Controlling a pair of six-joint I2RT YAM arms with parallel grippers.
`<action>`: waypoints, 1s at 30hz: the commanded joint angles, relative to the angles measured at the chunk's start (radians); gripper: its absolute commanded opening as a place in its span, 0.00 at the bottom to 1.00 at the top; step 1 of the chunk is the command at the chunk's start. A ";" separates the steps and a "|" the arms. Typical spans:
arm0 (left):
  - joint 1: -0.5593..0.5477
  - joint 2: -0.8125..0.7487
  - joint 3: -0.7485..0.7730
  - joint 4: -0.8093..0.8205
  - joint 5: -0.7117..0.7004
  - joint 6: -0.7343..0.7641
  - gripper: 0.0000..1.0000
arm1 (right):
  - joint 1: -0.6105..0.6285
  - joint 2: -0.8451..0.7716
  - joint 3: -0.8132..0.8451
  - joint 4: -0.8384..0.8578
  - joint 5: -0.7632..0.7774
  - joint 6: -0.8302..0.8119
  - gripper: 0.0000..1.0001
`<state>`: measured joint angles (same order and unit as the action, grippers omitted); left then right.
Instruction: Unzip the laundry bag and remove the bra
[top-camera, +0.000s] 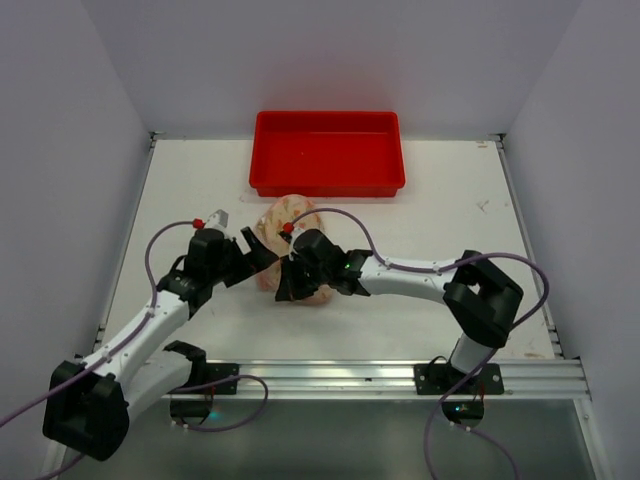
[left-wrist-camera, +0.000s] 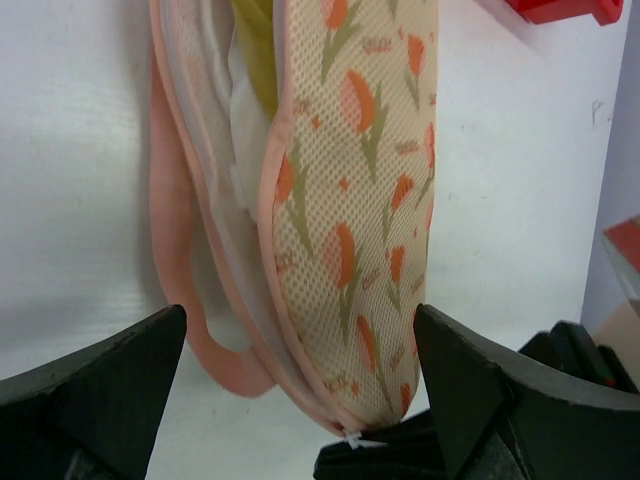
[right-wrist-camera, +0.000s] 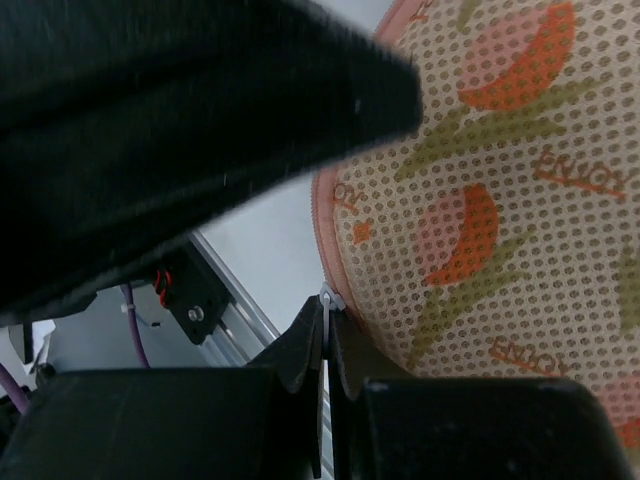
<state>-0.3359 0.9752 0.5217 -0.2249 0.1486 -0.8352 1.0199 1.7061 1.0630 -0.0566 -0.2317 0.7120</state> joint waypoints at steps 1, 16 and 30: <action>0.000 -0.085 -0.107 0.042 0.064 -0.131 0.98 | 0.019 0.049 0.061 0.054 -0.027 0.010 0.00; -0.088 -0.075 -0.173 0.164 0.057 -0.242 0.00 | -0.004 -0.173 -0.183 -0.078 0.060 -0.048 0.00; -0.058 -0.078 -0.071 -0.146 0.395 0.152 0.00 | -0.366 -0.671 -0.568 -0.261 0.123 -0.042 0.00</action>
<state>-0.4072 0.9123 0.4149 -0.1982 0.4854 -0.8650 0.7235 1.0748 0.5102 -0.1944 -0.2108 0.6884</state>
